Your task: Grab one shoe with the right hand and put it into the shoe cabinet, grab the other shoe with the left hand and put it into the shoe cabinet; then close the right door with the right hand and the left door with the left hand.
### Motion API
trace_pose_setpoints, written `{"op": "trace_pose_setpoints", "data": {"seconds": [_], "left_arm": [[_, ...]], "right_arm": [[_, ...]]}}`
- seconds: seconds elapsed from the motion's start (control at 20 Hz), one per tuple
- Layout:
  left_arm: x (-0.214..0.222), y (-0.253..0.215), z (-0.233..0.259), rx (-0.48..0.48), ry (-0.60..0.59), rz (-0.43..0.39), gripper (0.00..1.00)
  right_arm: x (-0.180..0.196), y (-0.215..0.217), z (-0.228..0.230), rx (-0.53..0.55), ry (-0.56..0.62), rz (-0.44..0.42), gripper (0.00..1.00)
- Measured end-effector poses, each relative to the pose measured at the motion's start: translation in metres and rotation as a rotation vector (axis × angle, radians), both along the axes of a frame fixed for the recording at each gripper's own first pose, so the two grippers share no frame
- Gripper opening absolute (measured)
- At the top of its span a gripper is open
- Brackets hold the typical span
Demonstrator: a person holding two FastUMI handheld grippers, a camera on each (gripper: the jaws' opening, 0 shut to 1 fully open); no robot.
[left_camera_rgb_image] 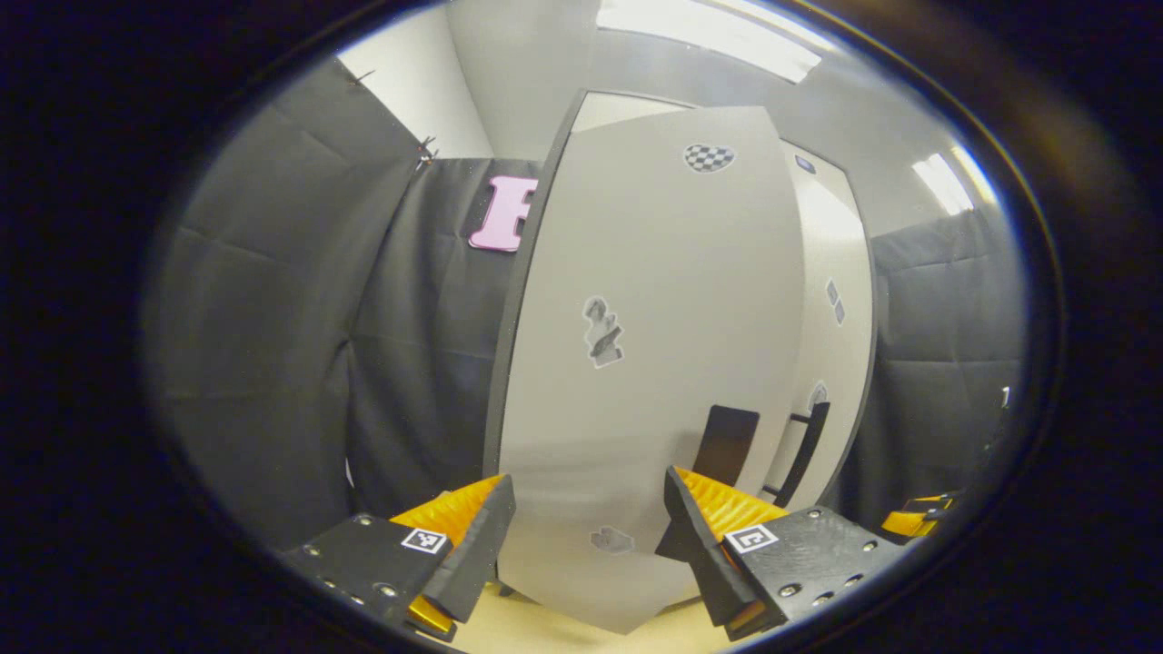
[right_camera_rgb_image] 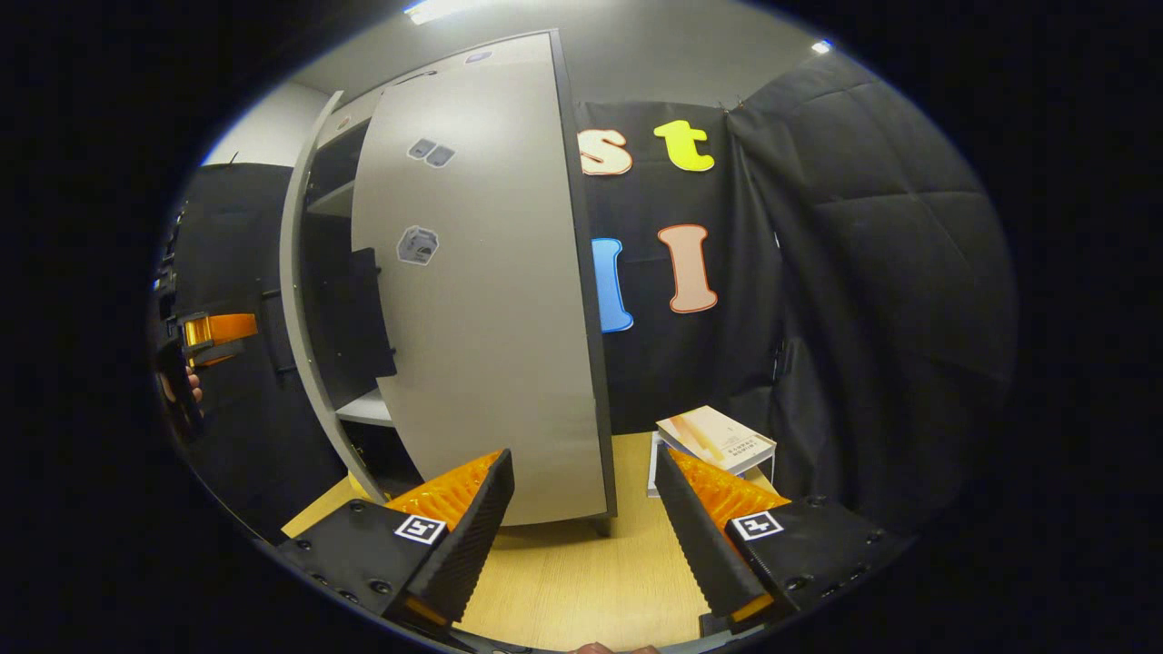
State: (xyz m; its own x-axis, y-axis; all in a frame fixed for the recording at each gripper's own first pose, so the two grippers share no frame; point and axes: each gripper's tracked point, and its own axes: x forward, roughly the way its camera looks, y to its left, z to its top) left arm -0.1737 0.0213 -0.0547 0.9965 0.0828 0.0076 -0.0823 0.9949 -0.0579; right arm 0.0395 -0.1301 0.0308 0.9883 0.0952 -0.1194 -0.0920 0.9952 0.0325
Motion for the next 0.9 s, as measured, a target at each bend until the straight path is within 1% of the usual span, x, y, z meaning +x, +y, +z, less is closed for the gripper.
{"op": "trace_pose_setpoints", "data": {"seconds": [0.1,0.15,0.2,0.25,0.35,0.4,0.45,0.5,0.6,0.7,0.75,0.9], "left_arm": [[-0.014,-0.006,0.003,0.005,-0.025,0.058,0.94],[-0.022,-0.009,0.003,0.001,-0.032,0.08,0.99],[-0.026,-0.008,0.001,-0.005,-0.031,0.097,0.89],[-0.032,-0.007,-0.001,-0.012,-0.02,0.11,0.99],[-0.046,-0.004,-0.005,-0.02,-0.004,0.124,0.99],[-0.058,-0.002,-0.008,-0.019,0.001,0.135,0.94],[-0.068,0.001,-0.01,-0.013,0.004,0.146,0.94],[-0.08,0.005,-0.012,-0.001,0.004,0.155,0.99],[-0.102,0.015,-0.018,0.013,0.009,0.179,0.99],[-0.123,0.029,-0.034,0.038,0.023,0.228,0.99],[-0.132,0.033,-0.044,0.052,0.027,0.241,0.99],[-0.142,0.029,-0.074,0.07,0.068,0.194,0.99]], "right_arm": [[0.003,-0.008,0.006,-0.03,-0.032,0.017,0.98],[0.005,-0.008,0.008,-0.047,-0.044,0.034,0.98],[0.005,-0.007,0.007,-0.059,-0.047,0.054,0.98],[0.005,-0.003,0.006,-0.068,-0.04,0.076,0.98],[0.003,0.006,0.009,-0.081,-0.047,0.104,0.98],[0.001,0.01,0.014,-0.084,-0.063,0.107,0.98],[-0.002,0.014,0.017,-0.086,-0.075,0.104,0.98],[-0.005,0.019,0.018,-0.082,-0.083,0.096,0.98],[-0.012,0.03,0.016,-0.064,-0.068,0.074,0.98],[-0.021,0.041,0.007,-0.054,-0.042,0.056,0.98],[-0.025,0.045,0.002,-0.049,-0.033,0.044,0.98],[-0.038,0.058,-0.015,-0.047,-0.011,0.027,0.98]]}}
